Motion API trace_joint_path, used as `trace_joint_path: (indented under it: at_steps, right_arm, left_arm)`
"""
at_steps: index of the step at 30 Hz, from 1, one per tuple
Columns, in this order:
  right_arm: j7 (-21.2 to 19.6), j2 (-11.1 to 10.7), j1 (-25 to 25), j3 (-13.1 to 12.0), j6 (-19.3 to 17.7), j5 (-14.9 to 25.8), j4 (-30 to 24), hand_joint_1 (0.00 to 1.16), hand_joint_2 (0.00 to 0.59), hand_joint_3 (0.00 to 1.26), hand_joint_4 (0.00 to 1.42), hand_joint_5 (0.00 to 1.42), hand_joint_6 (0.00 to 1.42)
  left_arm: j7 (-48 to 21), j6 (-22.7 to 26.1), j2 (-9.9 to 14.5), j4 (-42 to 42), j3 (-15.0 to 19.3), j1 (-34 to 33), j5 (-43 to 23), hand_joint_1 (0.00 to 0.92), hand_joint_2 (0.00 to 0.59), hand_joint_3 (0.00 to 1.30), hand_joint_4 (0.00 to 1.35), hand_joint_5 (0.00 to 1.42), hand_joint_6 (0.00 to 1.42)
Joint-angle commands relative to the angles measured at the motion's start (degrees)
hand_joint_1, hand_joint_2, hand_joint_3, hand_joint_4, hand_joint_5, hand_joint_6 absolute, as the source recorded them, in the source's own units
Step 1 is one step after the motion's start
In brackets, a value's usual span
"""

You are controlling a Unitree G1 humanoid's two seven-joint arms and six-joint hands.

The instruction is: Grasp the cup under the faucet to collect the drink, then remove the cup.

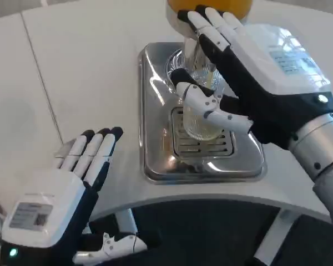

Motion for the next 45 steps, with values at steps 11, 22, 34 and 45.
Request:
trace_joint_path:
  at_steps: [11, 22, 34, 45]
  right_arm:
    - [7.1, 2.8, 0.1, -0.4, -0.7, -2.4, -0.8, 0.0, 0.493, 0.06, 0.0, 0.01, 0.05]
    - [8.6, 2.8, -1.6, -1.8, -1.3, -2.2, 0.4, 0.0, 0.508, 0.07, 0.0, 0.01, 0.05]
    - [9.7, 1.8, -1.2, -3.8, -2.3, -1.3, -0.1, 0.0, 0.51, 0.07, 0.0, 0.01, 0.05]
    - [12.4, 1.2, -0.3, -5.4, -2.0, -2.3, -2.7, 0.0, 0.522, 0.07, 0.0, 0.01, 0.05]
  left_arm:
    - [0.6, 2.9, -2.3, 7.4, -2.7, -10.9, 0.2, 0.112, 0.005, 0.0, 0.0, 0.01, 0.06]
    - [1.3, 3.4, -3.9, 13.1, -4.7, -17.4, -1.2, 0.142, 0.018, 0.0, 0.0, 0.01, 0.06]
    - [3.0, 1.2, -4.8, 19.8, -8.7, -25.1, -3.6, 0.198, 0.027, 0.0, 0.0, 0.04, 0.07]
    - [3.5, 1.2, -7.5, 21.5, -12.6, -28.1, -3.6, 0.204, 0.032, 0.0, 0.0, 0.07, 0.1]
